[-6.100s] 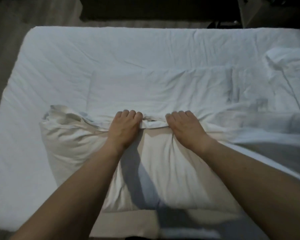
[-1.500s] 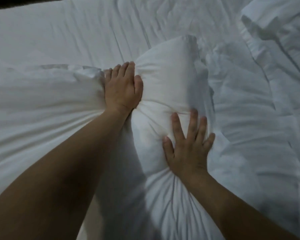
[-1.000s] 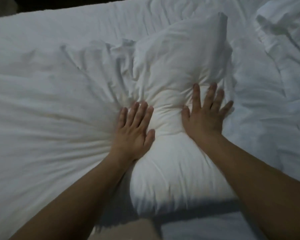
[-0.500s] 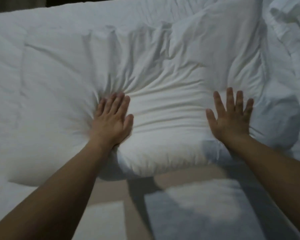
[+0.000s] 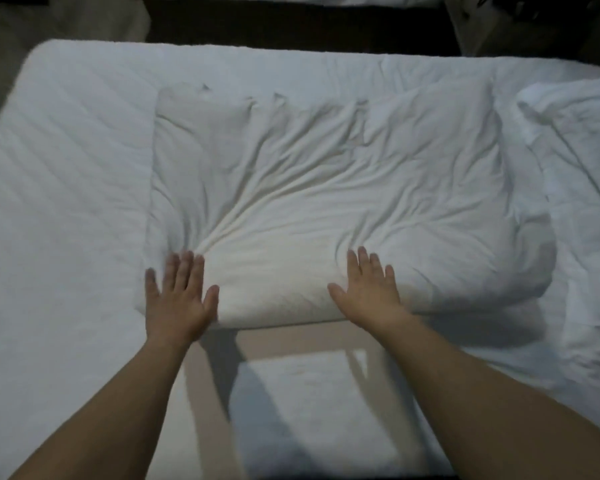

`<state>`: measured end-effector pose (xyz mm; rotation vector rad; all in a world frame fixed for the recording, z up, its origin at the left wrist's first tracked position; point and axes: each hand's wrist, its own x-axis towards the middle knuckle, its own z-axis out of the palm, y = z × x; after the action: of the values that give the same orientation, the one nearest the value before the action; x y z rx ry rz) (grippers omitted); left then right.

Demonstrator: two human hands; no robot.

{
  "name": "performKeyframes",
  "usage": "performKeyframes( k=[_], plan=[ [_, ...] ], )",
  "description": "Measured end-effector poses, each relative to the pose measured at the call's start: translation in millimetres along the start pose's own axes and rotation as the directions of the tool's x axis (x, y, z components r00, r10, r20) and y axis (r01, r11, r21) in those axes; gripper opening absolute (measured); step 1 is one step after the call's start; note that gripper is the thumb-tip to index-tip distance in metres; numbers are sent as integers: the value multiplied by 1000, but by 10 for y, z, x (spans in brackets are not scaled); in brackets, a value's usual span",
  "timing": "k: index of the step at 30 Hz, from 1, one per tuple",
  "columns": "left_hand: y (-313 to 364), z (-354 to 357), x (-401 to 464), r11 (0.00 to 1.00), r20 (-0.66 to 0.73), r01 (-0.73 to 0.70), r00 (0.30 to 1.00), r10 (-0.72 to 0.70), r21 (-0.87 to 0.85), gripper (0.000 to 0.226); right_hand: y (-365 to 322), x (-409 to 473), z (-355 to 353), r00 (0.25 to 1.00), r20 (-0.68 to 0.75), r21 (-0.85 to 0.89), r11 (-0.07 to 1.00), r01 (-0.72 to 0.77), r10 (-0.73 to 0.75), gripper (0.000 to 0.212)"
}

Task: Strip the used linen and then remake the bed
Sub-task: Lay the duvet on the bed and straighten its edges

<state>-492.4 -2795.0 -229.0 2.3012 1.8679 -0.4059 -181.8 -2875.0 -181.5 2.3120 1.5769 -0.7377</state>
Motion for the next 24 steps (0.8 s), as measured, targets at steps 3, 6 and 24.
performKeyframes(
  k=[3, 6, 24],
  plan=[
    [-534, -229, -578, 971, 196, 236, 954, -226, -30, 67, -103, -633, -233, 999, 23, 16, 1000, 25, -26, 71],
    [-571, -608, -990, 991, 110, 124, 987, -119, -47, 65, -324, -1237, -383, 997, -54, 61, 996, 59, -55, 67],
    [-1599, -906, -3303, 735, -206, 397, 789, -579, -550, 47, -2815, -2715, -389, 545, -67, -69, 549, 833, -836, 58]
  ],
)
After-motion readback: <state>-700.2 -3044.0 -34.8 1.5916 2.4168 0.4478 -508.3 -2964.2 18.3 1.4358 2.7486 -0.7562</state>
